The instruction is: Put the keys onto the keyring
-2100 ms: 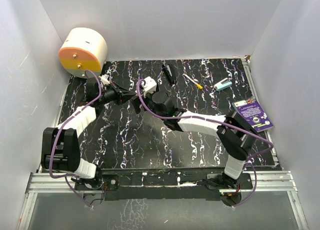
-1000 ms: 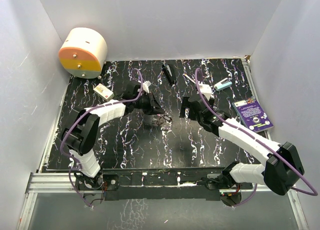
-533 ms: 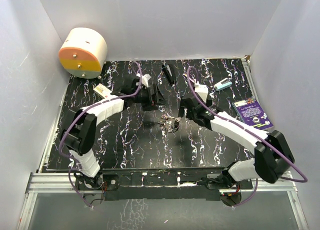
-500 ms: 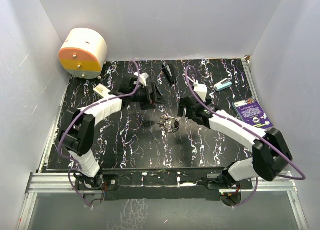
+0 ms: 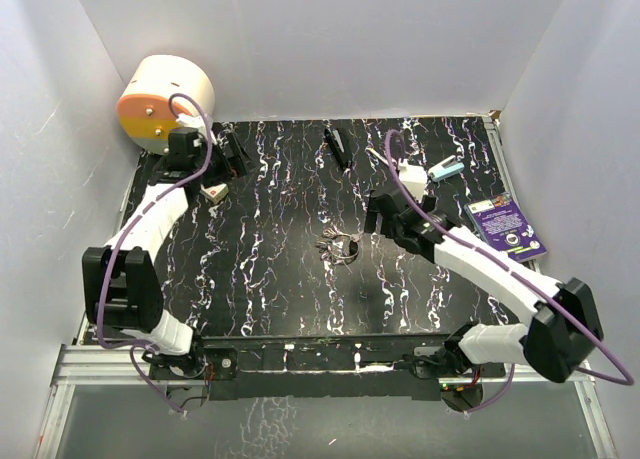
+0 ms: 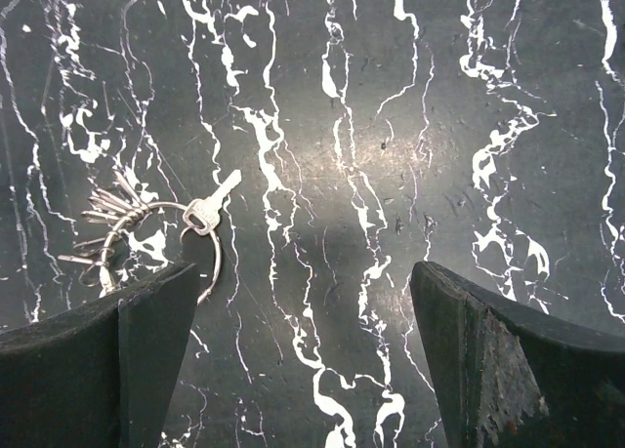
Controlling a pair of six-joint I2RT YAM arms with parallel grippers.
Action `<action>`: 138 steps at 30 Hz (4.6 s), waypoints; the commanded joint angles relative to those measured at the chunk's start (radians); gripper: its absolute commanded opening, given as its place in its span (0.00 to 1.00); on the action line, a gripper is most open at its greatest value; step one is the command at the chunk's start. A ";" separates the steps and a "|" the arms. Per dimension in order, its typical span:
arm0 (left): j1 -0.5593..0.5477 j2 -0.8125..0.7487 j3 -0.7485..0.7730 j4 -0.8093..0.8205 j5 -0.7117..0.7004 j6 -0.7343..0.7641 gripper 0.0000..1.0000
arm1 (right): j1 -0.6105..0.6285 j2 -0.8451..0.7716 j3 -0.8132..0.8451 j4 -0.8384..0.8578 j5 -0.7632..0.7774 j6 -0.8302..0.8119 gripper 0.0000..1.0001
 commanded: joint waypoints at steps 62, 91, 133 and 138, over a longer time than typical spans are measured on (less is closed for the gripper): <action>0.179 -0.177 -0.155 0.146 0.028 0.029 0.97 | 0.000 -0.138 -0.005 0.007 0.033 0.000 0.98; 0.186 -0.178 -0.162 0.155 0.037 0.020 0.97 | 0.001 -0.145 -0.007 0.007 0.033 0.000 0.98; 0.194 -0.179 -0.169 0.163 0.045 0.014 0.97 | -0.001 -0.199 -0.019 0.007 0.033 0.000 0.98; 0.195 -0.178 -0.172 0.166 0.048 0.011 0.97 | 0.000 -0.199 -0.021 0.007 0.033 0.000 0.98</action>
